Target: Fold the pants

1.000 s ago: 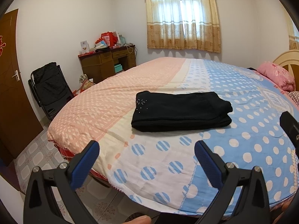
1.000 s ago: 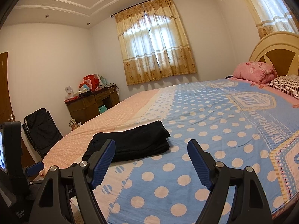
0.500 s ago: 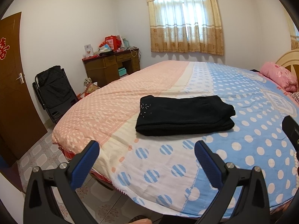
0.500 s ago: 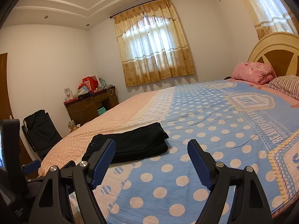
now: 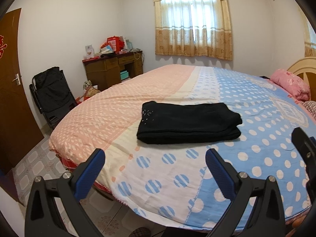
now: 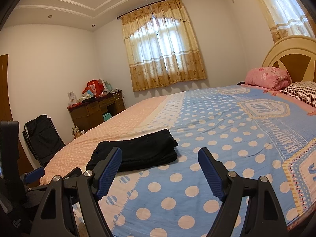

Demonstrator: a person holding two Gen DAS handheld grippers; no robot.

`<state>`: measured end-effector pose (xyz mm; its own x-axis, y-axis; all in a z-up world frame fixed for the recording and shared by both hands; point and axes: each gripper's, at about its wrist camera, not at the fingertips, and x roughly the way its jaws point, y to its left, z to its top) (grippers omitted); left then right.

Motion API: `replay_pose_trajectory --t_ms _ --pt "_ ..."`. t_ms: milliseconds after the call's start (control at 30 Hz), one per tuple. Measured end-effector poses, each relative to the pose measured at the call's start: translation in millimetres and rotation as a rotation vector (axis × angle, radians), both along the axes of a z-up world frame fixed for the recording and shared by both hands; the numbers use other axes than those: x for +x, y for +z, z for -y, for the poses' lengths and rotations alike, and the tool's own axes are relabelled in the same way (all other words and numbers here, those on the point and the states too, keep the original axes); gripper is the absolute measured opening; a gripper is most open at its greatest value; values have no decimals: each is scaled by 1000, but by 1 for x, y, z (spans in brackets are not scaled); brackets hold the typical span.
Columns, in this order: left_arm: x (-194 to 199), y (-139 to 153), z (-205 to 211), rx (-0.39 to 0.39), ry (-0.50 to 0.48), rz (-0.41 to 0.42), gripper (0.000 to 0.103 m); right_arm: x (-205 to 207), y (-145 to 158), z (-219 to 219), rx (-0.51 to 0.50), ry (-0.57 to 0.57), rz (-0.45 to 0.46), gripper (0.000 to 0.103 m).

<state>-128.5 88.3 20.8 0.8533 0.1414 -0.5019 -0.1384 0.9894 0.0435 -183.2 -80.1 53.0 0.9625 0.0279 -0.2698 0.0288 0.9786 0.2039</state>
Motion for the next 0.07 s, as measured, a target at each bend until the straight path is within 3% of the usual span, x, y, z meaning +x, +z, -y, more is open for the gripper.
replay_pose_trajectory --t_ms 67 --pt "1 0 2 14 -3 0 103 0 0 1 0 -5 0 81"
